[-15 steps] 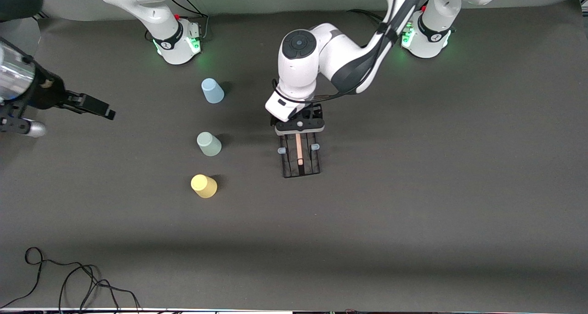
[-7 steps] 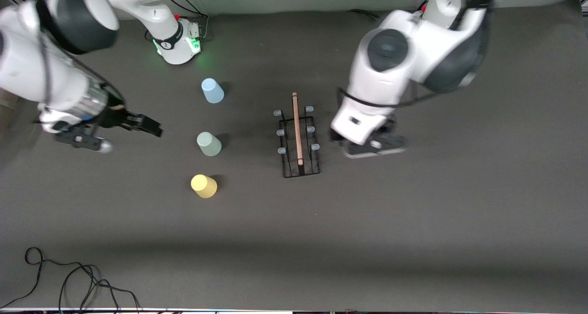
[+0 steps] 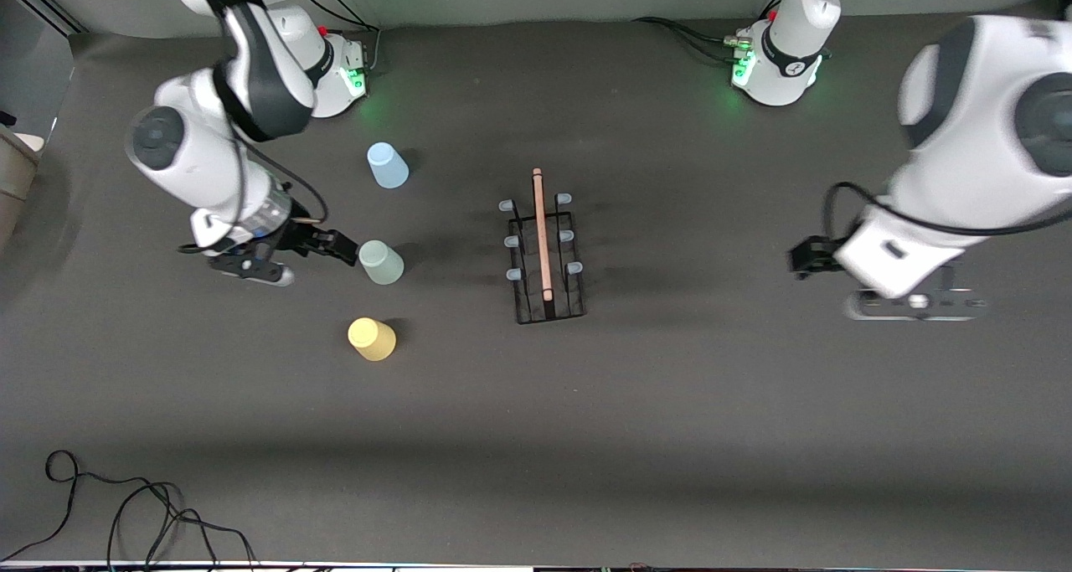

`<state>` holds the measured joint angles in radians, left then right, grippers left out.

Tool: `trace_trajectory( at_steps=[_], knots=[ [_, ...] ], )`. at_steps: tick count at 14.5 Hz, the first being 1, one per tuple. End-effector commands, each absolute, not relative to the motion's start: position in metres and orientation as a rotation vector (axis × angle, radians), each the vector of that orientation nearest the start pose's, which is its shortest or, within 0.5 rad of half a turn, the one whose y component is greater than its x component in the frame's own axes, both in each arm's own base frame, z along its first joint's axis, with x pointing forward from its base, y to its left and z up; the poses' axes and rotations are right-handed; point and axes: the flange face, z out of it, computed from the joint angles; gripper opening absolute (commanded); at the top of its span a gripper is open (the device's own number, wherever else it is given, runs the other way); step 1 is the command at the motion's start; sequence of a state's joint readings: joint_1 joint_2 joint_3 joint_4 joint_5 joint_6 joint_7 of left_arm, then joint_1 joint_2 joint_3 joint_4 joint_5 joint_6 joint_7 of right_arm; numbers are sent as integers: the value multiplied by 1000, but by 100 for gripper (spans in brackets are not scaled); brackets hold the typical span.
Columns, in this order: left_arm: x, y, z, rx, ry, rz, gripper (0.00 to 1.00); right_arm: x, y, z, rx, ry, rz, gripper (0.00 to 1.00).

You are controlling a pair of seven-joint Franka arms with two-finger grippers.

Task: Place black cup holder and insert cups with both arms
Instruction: 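Release the rack and withdraw the left gripper while the right gripper grasps the green cup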

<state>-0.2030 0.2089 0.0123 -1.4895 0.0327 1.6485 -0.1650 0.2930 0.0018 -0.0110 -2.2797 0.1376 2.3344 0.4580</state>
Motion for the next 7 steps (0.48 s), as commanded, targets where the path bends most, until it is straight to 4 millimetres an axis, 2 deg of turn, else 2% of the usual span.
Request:
trace_trajectory(
  at_steps=[1,3,5,6,7],
  knots=[
    [583,-71,554,-3057,65,84,96,474,146,319,-2991,445,-52,100],
    [572,-65,561,-3054,61,63,96,465,148,289,-3006,437,-40,100],
    [566,-63,570,-3052,164,63,96,464,150,275,-3014,437,-27,100],
    [564,-54,574,-3055,187,62,96,464,150,269,-3018,438,-19,100],
    [564,-41,575,-3074,157,70,91,463,150,259,-3026,439,1,100]
  ],
)
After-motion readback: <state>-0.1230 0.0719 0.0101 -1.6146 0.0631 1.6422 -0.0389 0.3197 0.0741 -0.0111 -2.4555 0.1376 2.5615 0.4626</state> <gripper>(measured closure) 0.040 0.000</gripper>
